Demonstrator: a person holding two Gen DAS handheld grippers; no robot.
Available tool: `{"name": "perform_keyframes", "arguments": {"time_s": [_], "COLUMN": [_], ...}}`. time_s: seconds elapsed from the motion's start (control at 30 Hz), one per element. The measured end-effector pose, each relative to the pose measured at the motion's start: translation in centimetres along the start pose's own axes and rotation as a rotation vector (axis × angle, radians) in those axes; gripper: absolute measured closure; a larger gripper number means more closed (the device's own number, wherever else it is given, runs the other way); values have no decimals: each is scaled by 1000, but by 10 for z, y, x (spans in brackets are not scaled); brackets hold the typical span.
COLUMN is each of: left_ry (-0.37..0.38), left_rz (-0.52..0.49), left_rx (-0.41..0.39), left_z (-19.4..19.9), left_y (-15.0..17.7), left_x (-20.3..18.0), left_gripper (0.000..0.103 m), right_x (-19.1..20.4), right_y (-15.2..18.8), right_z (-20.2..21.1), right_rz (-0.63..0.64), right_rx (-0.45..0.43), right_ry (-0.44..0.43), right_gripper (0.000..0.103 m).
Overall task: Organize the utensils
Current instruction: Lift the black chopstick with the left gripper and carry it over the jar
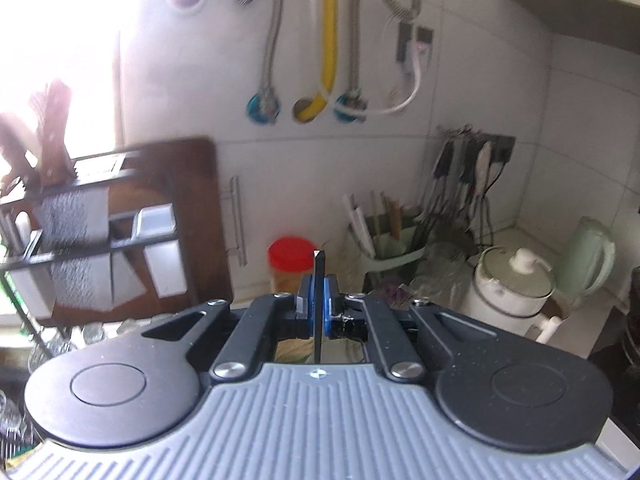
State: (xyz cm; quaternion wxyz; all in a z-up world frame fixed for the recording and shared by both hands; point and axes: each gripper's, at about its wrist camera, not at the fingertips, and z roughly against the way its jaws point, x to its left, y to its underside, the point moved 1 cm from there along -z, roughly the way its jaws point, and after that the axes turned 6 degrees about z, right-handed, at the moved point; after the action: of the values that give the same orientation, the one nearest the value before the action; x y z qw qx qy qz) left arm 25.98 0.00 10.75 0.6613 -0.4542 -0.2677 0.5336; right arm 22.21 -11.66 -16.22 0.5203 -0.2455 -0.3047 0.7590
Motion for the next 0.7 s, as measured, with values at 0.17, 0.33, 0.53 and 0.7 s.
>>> {"name": "perform_keyframes", "arguments": {"time_s": [0.17, 0.33, 0.53, 0.7], "left_ry": [47, 129, 168, 183], "left_rz": [-31, -38, -52, -71], "left_rx": [-34, -19, 65, 116], "left_z": [9, 11, -4, -14], "left_y": [-15, -22, -11, 0], "left_x": [-17, -31, -40, -46], "left_gripper": [98, 98, 98, 98], "right_x": [0, 1, 1, 1], "right_y": [1, 0, 0, 0], "right_z": [0, 0, 1, 1], "right_rz": [-2, -4, -6, -6], "right_rx": [-2, 1, 2, 1], "right_ry": [3, 5, 5, 5], "right_gripper": [13, 13, 13, 13]}}
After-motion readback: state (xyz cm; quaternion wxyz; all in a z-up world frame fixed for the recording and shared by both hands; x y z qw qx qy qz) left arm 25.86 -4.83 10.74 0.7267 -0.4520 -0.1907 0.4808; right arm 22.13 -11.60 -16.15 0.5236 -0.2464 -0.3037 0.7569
